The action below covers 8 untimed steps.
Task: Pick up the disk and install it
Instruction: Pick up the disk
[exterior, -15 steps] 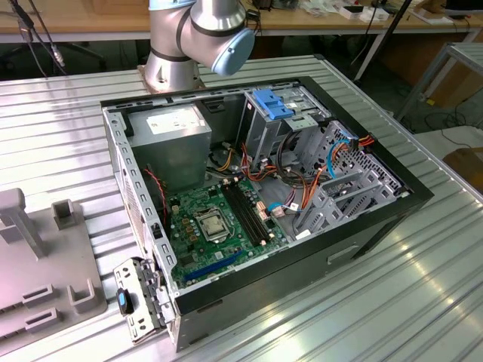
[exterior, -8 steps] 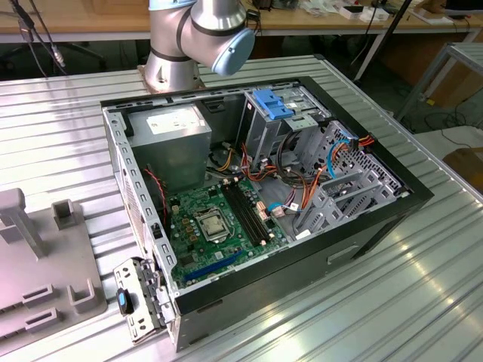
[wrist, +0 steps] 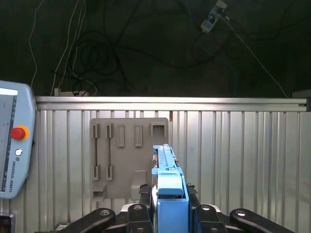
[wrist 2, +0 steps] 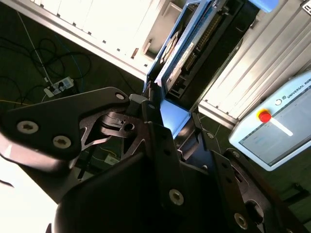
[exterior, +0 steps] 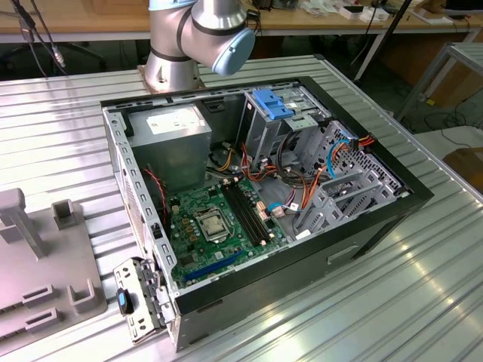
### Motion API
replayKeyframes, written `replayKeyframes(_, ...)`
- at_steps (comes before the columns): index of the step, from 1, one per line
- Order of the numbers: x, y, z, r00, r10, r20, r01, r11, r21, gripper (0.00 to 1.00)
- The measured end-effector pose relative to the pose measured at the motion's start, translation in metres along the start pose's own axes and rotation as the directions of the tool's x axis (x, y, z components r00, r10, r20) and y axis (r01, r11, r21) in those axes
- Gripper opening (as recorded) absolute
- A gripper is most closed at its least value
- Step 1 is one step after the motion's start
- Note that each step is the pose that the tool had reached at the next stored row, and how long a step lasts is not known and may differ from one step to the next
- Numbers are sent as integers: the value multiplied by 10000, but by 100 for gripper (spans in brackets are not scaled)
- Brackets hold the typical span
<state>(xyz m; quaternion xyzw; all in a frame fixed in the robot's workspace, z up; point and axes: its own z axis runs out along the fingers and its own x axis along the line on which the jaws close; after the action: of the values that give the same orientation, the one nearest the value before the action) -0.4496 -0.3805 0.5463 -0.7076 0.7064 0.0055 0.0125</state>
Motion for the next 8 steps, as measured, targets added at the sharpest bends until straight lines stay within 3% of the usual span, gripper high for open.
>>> replayKeyframes(8,1,-91,3,10000,-1,0,1,10000,0,37)
